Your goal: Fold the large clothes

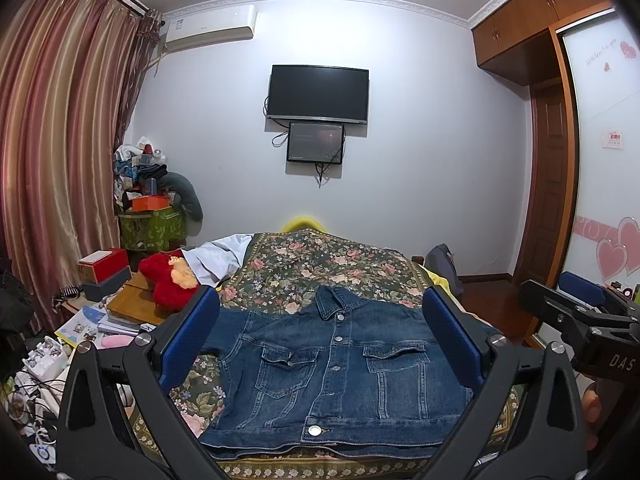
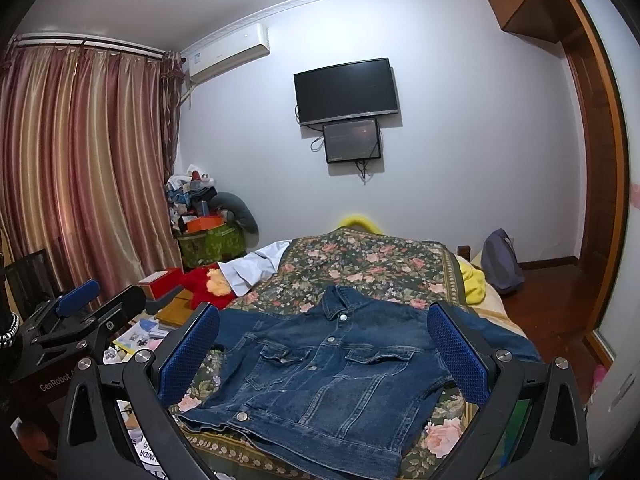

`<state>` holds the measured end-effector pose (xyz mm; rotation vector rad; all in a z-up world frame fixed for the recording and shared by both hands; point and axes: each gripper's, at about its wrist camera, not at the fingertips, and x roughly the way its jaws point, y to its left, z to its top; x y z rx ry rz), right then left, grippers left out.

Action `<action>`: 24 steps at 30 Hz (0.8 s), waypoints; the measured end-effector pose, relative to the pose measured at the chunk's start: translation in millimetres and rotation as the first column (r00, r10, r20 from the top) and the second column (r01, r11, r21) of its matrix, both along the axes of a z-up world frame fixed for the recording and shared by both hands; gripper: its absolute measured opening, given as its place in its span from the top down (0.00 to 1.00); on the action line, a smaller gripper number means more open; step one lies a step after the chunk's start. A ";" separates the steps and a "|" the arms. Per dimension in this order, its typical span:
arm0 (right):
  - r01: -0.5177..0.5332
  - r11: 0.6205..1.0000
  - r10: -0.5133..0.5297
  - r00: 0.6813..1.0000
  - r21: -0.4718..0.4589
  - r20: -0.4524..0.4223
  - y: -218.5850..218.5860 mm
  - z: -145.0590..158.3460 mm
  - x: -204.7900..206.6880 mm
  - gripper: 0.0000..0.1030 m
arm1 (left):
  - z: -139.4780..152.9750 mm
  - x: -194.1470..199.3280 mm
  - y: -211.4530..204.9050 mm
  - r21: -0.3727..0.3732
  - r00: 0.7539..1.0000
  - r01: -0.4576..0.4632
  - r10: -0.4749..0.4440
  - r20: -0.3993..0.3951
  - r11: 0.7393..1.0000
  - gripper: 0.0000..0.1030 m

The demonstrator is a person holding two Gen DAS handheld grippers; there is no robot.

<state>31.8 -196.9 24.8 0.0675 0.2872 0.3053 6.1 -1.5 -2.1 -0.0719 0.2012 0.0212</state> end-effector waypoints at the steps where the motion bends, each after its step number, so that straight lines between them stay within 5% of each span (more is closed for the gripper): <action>1: -0.001 1.000 0.001 1.000 -0.001 0.000 0.5 0.1 0.2 0.00 | 0.0 0.1 -0.3 0.000 1.000 0.000 0.000 0.000 1.000 0.01; 24: -0.007 1.000 0.007 1.000 -0.004 -0.012 1.6 -1.6 2.8 0.00 | -1.0 7.5 1.6 -0.005 1.000 -0.003 0.003 -0.009 1.000 0.01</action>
